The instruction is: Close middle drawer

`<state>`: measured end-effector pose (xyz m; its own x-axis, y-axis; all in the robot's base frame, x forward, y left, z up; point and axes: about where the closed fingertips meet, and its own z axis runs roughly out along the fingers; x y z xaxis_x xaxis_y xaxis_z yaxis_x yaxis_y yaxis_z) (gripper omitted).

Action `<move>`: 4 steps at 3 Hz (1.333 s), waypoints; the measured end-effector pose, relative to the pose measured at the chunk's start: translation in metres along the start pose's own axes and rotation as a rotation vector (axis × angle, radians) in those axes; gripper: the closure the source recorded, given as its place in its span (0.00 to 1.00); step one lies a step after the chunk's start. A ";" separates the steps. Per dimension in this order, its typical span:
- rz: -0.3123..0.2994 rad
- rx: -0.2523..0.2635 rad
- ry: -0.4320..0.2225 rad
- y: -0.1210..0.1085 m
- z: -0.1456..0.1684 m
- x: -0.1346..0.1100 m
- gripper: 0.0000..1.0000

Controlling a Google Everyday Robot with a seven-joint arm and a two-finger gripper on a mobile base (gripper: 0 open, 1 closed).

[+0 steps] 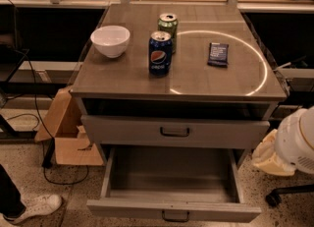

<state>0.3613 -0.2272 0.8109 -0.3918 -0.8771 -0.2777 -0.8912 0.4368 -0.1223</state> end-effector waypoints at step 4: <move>0.034 -0.121 -0.091 0.080 0.078 0.038 1.00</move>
Offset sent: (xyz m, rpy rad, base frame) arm -0.0827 0.0172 -0.1037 0.1794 0.0615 0.0477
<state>0.2932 -0.2097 0.7161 -0.4048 -0.8380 -0.3658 -0.9009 0.4339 0.0029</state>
